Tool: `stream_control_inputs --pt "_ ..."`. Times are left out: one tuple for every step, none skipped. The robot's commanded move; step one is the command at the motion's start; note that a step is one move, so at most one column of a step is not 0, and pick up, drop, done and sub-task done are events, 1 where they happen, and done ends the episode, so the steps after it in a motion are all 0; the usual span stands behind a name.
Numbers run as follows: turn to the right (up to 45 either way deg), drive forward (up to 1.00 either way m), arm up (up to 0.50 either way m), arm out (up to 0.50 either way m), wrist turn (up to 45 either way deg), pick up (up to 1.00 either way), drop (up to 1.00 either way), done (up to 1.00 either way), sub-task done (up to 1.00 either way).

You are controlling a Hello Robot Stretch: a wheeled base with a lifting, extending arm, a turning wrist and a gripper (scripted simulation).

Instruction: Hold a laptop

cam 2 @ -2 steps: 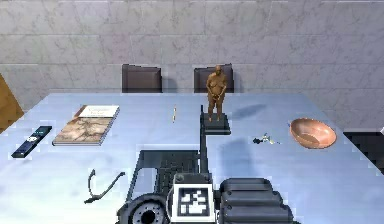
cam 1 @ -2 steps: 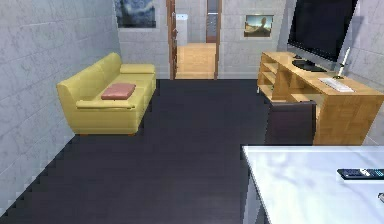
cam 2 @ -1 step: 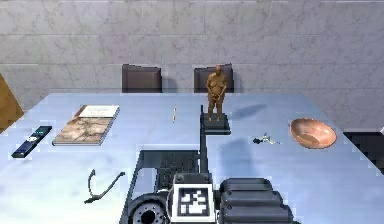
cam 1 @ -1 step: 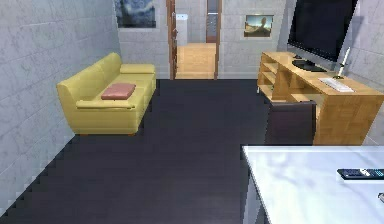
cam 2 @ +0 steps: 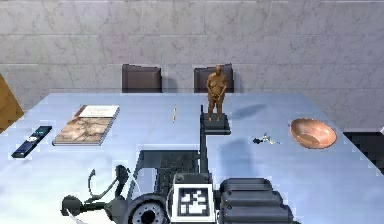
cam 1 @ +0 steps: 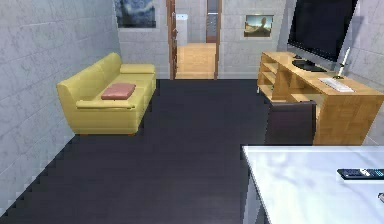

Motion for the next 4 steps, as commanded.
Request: stream_control_inputs --pt "0.0 0.00 0.00 0.00 36.0 0.00 0.00 0.00 0.00" --pt "0.0 0.00 -0.30 0.00 0.0 0.00 0.00 0.00 0.00" --pt "0.0 0.00 0.00 0.00 0.0 1.00 0.00 0.00 0.00" --pt "0.0 0.00 0.10 0.00 0.0 0.00 0.00 0.00 0.00"
